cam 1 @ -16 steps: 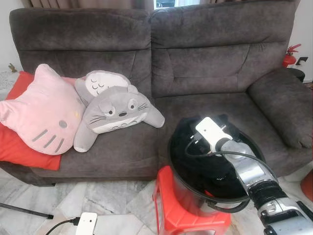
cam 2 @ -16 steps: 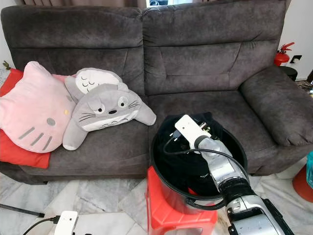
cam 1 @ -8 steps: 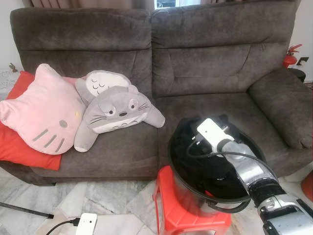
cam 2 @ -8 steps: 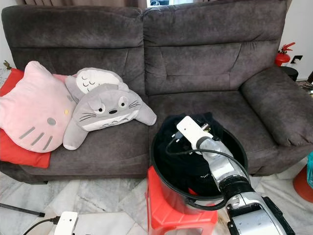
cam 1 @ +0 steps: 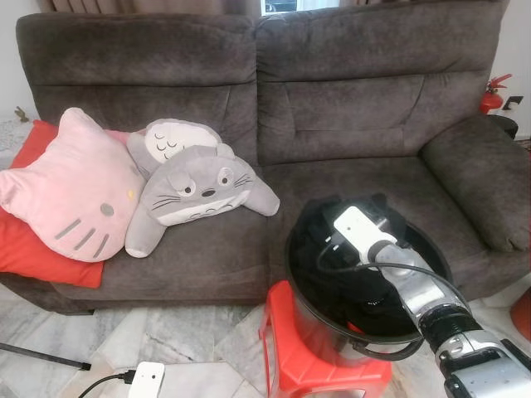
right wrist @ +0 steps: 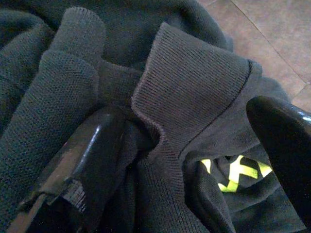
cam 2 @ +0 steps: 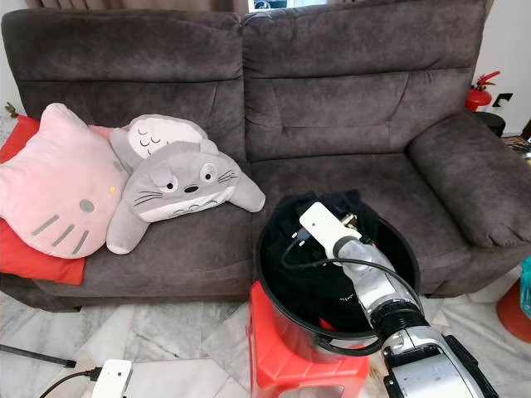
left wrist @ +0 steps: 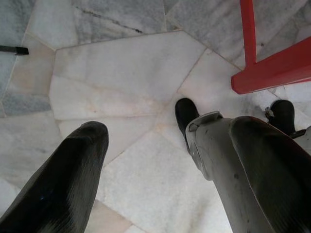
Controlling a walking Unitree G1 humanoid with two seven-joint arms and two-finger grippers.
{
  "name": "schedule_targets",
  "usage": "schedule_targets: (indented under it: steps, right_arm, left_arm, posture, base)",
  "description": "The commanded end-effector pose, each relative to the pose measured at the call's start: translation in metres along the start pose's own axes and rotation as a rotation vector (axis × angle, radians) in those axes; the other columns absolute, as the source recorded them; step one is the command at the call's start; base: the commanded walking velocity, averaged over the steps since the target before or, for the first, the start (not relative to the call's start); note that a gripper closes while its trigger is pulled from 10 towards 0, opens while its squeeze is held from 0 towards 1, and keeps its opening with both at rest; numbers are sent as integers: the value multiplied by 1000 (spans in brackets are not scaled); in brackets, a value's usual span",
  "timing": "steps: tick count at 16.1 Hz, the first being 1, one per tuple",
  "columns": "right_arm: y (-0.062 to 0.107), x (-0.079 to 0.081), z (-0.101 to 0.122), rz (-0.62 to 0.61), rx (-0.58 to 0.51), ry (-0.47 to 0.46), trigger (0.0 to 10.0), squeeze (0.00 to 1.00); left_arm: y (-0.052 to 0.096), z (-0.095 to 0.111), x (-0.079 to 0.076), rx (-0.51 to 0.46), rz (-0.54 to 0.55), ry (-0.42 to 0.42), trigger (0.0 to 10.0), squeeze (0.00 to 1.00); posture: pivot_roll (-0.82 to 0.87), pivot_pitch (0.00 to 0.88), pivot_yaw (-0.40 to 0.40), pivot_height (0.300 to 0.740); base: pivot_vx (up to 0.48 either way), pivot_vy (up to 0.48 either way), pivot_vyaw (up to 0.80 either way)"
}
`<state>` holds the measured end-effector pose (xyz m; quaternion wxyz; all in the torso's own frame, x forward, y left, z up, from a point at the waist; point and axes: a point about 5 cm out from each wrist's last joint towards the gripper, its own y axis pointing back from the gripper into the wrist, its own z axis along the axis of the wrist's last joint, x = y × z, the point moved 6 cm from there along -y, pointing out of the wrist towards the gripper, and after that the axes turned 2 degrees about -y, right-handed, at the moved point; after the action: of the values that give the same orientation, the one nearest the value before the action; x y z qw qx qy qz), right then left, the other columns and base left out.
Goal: Hang hanger
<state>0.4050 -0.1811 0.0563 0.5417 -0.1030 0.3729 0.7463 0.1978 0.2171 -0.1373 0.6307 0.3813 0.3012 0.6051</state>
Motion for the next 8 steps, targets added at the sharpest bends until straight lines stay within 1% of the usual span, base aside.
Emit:
schedule_targets:
  steps: [1, 4, 8]
  right_arm:
    - [-2, -3, 5, -23, -12, -4, 10000, 0]
    - [-1, -9, 6, -58, -32, -15, 10000, 0]
    - [-2, -13, 10, -79, -58, -13, 10000, 0]
  left_arm:
    - [1, -6, 3, 17, 3, -26, 10000, 0]
    - [1, -7, 3, 16, 6, -26, 10000, 0]
    - [2, -7, 4, 14, 7, -24, 10000, 0]
  posture:
    - [-144, 0, 50, 740]
    - [-144, 0, 50, 740]
    - [-148, 0, 54, 740]
  base:
    - [0, 0, 0]
    - [0, 0, 0]
    - [0, 0, 0]
